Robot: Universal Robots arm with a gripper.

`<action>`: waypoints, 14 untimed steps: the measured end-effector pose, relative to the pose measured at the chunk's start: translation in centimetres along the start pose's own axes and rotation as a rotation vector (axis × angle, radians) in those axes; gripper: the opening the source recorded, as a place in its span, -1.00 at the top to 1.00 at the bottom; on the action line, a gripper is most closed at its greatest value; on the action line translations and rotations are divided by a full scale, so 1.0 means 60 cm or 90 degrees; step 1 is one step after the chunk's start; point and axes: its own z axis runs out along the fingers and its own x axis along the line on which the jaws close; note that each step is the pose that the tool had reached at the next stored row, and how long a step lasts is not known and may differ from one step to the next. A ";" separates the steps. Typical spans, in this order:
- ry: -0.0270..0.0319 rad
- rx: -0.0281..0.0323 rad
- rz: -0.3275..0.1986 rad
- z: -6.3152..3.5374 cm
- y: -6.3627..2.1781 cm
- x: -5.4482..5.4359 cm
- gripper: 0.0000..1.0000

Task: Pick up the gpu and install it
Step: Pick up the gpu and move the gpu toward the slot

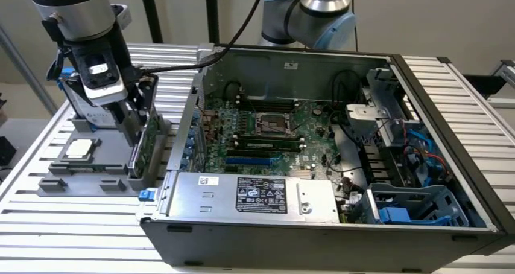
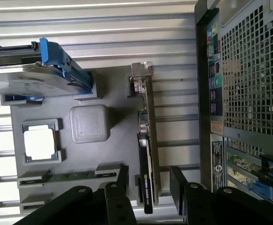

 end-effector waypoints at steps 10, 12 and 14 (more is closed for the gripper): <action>0.0001 -0.0001 -0.002 0.030 0.000 0.001 -1.00; 0.0002 -0.0001 -0.003 0.036 0.001 0.001 -1.00; 0.0002 -0.0001 -0.004 0.042 0.001 0.002 -1.00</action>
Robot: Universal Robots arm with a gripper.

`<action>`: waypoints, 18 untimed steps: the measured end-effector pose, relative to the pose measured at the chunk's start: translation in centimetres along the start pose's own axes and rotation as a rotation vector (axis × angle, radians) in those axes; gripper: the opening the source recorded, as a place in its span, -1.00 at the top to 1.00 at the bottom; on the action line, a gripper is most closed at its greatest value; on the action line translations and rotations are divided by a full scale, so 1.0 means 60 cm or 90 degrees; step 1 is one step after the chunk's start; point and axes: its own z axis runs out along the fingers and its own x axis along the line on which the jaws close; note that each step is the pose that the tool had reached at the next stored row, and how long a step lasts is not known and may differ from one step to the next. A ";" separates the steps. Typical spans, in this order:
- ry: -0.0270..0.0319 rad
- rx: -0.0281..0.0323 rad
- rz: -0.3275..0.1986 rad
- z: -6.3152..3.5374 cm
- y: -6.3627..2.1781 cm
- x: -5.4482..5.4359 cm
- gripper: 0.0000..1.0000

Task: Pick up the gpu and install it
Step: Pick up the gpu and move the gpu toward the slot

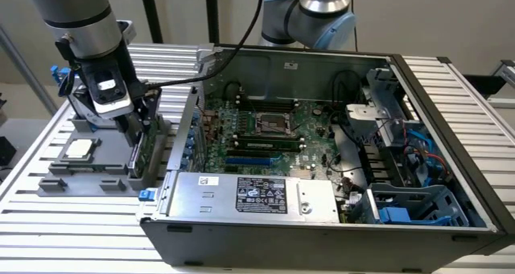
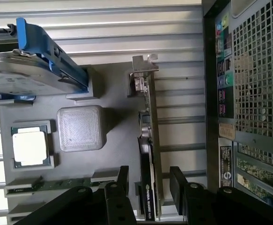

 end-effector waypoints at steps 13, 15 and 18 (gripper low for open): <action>0.0000 -0.0002 -0.005 0.040 0.008 0.002 -1.00; -0.0001 -0.0002 -0.005 0.046 0.009 0.002 -1.00; -0.0006 -0.0003 -0.005 0.053 0.009 0.002 -1.00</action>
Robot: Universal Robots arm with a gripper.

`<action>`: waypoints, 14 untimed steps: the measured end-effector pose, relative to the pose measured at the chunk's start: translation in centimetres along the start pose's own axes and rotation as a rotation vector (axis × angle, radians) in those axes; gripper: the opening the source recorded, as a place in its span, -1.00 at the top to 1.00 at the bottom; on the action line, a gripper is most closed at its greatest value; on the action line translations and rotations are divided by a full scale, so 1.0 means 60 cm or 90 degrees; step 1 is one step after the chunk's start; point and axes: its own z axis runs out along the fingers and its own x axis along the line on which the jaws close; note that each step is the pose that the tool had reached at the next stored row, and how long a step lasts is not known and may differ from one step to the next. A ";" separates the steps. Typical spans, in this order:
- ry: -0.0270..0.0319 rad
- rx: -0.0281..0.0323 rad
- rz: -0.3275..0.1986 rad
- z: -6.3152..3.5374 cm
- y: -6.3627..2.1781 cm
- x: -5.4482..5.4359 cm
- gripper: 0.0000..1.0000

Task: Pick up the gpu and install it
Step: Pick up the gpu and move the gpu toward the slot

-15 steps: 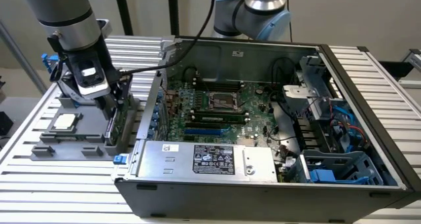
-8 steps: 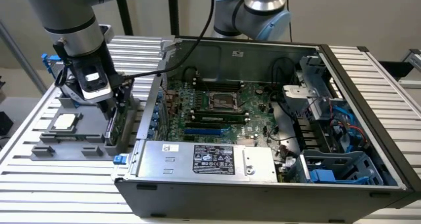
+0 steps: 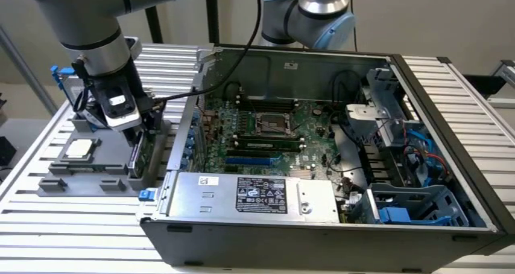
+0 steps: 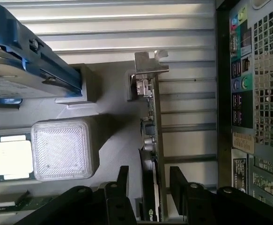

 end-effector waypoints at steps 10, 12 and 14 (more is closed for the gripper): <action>-0.0021 -0.0001 0.000 0.006 0.002 0.000 -1.00; -0.0022 -0.0003 0.000 0.007 0.004 0.001 -1.00; -0.0021 -0.0002 0.000 0.008 0.004 0.001 -1.00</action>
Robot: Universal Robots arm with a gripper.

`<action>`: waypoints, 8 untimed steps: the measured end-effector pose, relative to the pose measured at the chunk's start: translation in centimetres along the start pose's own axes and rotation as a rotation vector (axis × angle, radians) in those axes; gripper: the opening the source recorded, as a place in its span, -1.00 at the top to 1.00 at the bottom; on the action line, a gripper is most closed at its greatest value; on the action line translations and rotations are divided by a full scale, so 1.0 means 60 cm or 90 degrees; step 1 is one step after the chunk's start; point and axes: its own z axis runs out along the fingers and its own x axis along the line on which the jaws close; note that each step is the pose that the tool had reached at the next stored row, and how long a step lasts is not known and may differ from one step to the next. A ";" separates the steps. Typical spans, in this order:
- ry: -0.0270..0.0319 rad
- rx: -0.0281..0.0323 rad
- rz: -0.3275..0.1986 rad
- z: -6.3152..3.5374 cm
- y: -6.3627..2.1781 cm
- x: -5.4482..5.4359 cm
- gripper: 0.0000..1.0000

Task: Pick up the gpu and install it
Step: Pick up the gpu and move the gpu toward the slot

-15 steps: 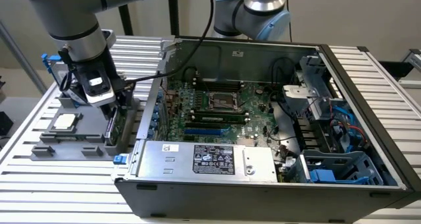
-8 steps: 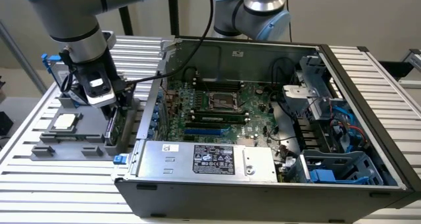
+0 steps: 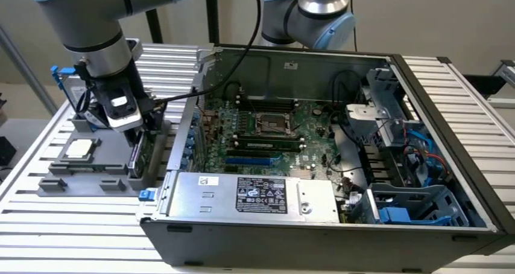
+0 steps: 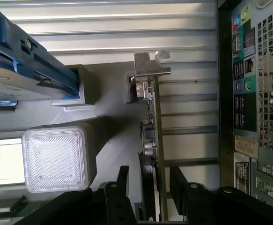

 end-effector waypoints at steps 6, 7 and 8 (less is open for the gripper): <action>0.0001 0.0001 0.000 0.001 0.001 0.000 1.00; 0.0001 0.0002 0.000 0.001 0.001 0.000 1.00; 0.0001 0.0002 0.000 0.001 0.001 0.000 1.00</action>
